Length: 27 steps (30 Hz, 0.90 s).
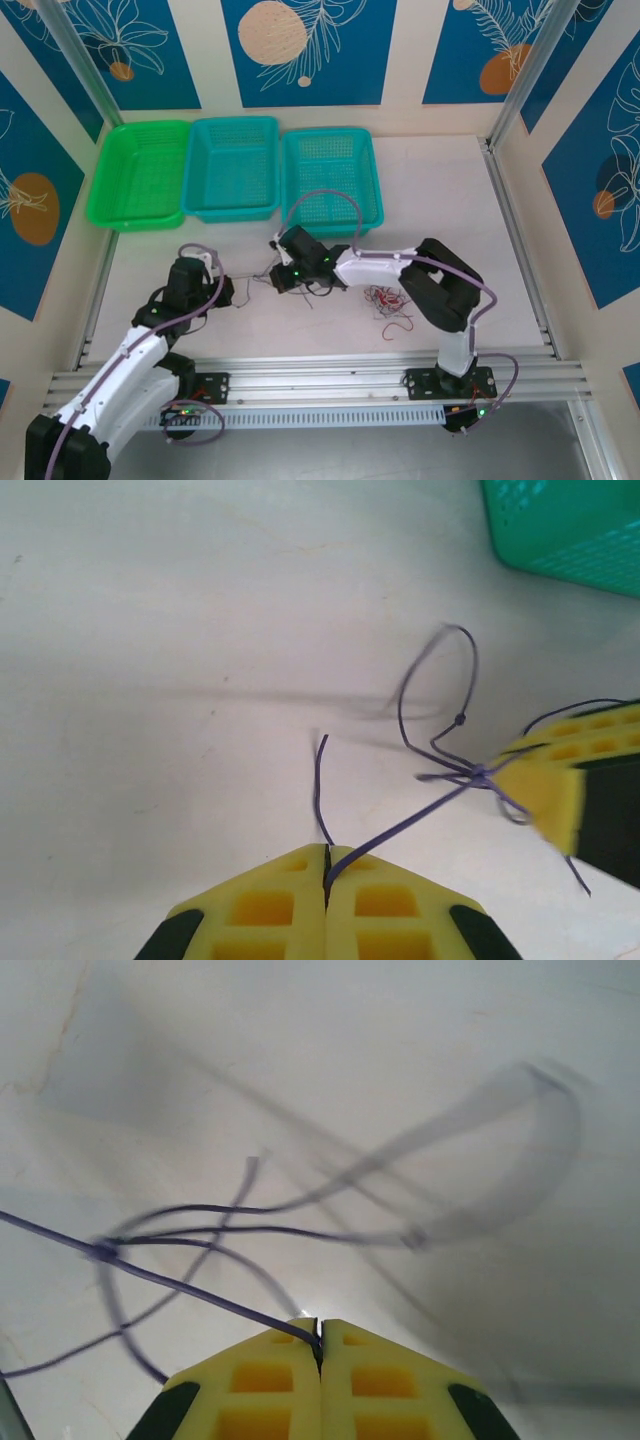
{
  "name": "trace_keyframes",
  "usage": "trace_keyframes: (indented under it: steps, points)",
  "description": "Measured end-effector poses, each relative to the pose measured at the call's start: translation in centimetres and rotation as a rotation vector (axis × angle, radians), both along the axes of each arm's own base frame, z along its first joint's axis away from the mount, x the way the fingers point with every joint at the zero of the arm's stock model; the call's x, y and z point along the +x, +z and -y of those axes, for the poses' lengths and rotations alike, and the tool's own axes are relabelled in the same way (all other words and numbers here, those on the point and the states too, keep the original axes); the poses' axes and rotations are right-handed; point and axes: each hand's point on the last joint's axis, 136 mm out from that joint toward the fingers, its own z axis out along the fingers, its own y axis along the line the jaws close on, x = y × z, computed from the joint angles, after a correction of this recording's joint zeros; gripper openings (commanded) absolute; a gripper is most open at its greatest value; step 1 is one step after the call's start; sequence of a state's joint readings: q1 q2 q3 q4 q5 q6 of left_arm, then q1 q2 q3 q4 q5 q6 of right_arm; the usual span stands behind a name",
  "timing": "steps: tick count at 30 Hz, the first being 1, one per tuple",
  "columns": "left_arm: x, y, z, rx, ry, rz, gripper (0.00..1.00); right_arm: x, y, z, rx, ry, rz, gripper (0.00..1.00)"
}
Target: Untangle the cables
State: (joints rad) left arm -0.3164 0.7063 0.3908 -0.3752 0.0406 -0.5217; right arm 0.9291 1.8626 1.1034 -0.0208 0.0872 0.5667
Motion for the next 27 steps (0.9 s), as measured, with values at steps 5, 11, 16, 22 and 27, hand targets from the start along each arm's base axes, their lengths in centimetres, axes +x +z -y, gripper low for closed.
trace_keyframes:
  steps: [5,11,16,22,27]
  points:
    - [0.5,1.3,-0.8,0.026,0.037,0.032,0.00,1.9,-2.1,8.5,-0.066,-0.296,-0.085,0.00]
    - [0.6,1.6,-0.9,0.033,0.045,0.035,0.00,2.1,-3.4,17.5,-0.147,-0.573,-0.153,0.00]
    - [0.9,1.7,-0.7,0.023,0.039,0.043,0.00,2.4,-1.5,19.4,-0.154,-0.623,-0.106,0.00]
    - [2.1,2.5,2.0,-0.101,-0.061,0.096,0.00,0.3,-0.5,14.3,-0.177,-0.335,-0.051,0.20]
    - [2.0,2.1,2.6,-0.122,-0.090,0.080,0.00,-0.6,2.4,7.6,-0.151,-0.152,0.040,0.32]
